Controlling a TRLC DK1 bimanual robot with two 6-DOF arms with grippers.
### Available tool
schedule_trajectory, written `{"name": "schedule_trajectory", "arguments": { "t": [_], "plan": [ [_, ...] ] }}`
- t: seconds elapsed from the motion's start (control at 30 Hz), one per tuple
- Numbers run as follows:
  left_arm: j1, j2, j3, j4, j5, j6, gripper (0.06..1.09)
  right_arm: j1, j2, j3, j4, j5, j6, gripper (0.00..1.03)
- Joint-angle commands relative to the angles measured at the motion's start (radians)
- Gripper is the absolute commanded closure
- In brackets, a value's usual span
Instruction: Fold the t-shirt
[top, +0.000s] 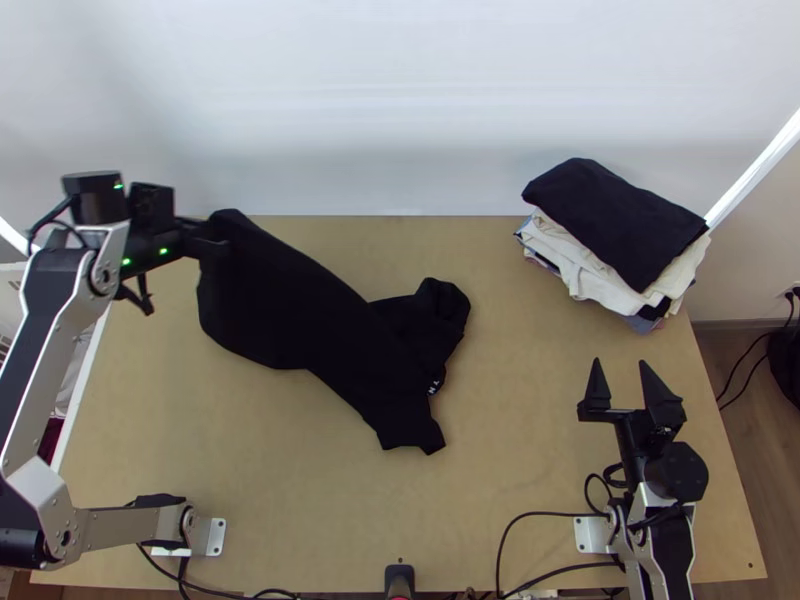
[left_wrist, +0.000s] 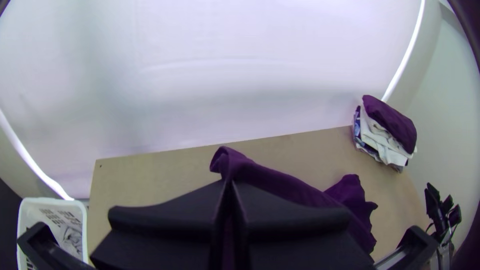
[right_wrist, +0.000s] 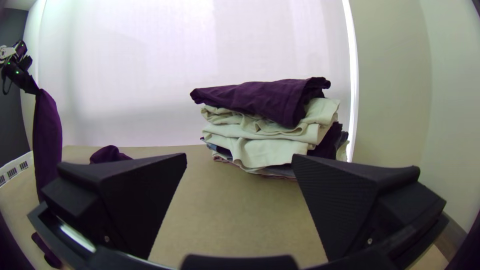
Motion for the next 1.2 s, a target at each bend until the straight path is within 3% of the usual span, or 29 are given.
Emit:
{"name": "schedule_trajectory", "arguments": {
  "t": [0.0,0.4,0.63,0.87,1.17],
  "plan": [
    [0.048,-0.021,-0.033,-0.006,0.0,-0.109,1.05,0.005,0.003,-0.004,-0.02,0.007,0.007,0.05],
    [0.178,-0.028,0.005,-0.044,-0.086,-0.276,1.05,0.025,0.003,-0.004,-0.02,0.007,0.007,0.05],
    [0.224,0.002,-0.041,-0.052,-0.173,-0.279,1.05,0.057,0.002,-0.004,-0.02,0.007,0.227,0.05],
    [0.243,0.008,-0.102,-0.052,-0.192,-0.293,1.05,0.114,0.002,-0.004,-0.025,0.002,0.168,0.05],
    [0.272,-0.016,-0.196,-0.031,-0.192,-0.288,1.05,0.266,0.091,0.064,-0.065,-0.015,0.159,0.05]
  ]
}}
